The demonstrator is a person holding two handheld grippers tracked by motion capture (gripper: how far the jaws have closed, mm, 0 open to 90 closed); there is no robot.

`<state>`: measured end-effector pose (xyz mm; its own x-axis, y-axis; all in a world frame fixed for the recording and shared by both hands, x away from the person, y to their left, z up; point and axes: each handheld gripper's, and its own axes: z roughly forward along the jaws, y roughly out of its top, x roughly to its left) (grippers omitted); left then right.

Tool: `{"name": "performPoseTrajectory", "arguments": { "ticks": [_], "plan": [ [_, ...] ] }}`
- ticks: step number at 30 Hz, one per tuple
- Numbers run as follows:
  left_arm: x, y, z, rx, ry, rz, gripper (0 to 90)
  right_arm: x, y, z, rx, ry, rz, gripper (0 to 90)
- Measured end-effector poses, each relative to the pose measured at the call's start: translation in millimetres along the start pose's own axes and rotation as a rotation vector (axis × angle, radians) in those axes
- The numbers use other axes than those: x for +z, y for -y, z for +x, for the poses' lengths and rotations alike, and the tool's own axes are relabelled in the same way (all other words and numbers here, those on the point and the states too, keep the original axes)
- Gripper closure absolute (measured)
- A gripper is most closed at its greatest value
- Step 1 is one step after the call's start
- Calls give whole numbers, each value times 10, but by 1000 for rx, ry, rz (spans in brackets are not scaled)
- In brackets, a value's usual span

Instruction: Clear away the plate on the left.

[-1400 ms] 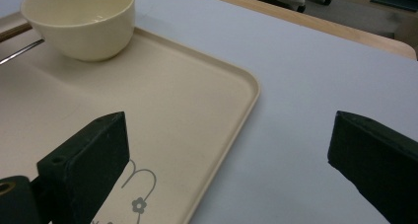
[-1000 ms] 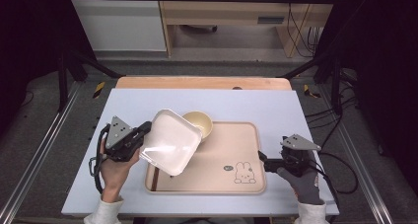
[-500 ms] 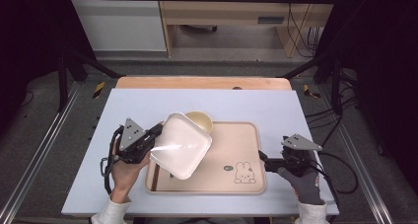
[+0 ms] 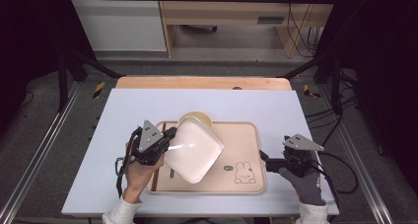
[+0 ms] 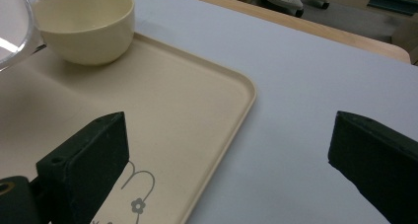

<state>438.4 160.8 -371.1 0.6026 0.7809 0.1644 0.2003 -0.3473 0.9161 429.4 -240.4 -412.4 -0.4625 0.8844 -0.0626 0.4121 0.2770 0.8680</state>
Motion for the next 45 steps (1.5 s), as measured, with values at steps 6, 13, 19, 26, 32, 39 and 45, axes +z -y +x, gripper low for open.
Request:
{"name": "performPoseTrajectory", "arguments": {
  "ticks": [6,13,19,26,32,39,45],
  "plan": [
    [101,15,-87,-13,30,3,888,-25,-6,-8,2,-1,-9,24],
    [236,23,-203,-19,48,23,889,-38,-9,-10,3,-1,-13,24],
    [366,8,-313,-11,60,32,888,-45,-12,-10,5,0,-15,24],
    [536,5,-431,3,69,58,888,-50,-12,-11,7,-1,-17,24],
    [688,29,-508,1,78,87,889,-35,-8,-5,2,-2,-14,24],
    [817,47,-588,-7,103,113,888,-32,-7,-5,-1,-4,-13,23],
    [905,74,-643,-24,115,123,888,-32,-7,-2,0,-4,-13,24]
  ]
}}
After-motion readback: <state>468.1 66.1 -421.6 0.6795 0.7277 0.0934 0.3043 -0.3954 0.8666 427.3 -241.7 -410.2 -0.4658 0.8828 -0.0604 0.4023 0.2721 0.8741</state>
